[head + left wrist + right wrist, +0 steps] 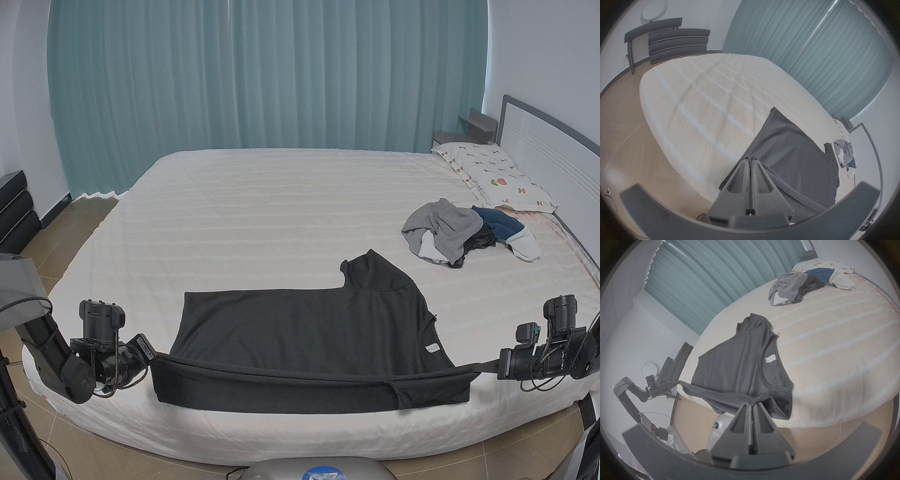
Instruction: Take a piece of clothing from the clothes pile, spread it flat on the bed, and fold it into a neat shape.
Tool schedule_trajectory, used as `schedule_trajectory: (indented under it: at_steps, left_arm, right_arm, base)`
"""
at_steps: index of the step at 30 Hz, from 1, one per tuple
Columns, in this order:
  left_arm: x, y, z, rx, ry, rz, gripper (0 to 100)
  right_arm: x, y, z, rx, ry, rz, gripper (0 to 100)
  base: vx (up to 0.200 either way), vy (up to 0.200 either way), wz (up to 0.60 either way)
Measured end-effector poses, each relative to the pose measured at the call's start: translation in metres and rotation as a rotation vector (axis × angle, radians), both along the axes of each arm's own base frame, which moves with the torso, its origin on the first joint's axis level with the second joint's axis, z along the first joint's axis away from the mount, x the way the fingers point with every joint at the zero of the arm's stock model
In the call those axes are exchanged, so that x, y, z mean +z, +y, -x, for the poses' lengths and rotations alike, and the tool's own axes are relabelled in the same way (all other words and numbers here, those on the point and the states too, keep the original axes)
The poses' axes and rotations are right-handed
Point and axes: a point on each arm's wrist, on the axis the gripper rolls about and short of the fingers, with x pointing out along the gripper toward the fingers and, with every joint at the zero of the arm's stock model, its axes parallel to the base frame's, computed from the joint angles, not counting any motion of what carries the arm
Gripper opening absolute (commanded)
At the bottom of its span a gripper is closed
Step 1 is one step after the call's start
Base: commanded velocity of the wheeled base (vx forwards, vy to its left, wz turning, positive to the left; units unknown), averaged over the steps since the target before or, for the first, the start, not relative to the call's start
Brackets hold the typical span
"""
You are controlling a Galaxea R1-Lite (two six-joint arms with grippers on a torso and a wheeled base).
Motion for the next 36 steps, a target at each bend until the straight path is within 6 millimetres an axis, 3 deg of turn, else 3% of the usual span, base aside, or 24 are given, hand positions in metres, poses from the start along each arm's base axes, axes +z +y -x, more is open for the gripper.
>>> schedule_trajectory:
  at_steps: [9, 17, 36]
  left_arm:
    - [-0.006, -0.001, -0.001, -0.004, 0.017, 0.002, 0]
    - [-0.013, -0.001, -0.017, 0.005, 0.005, 0.004, 0]
    - [-0.044, -0.005, -0.052, 0.032, -0.008, 0.037, 0]
  right_arm:
    - [0.002, 0.003, -0.009, 0.012, -0.027, 0.007, 0]
    - [-0.001, 0.003, -0.022, 0.000, -0.031, 0.027, 0]
    - [-0.029, 0.008, -0.059, -0.043, -0.029, -0.034, 0]
  base:
    - [0.000, 0.000, 0.00]
    - [0.000, 0.000, 0.00]
    - [0.000, 0.000, 0.00]
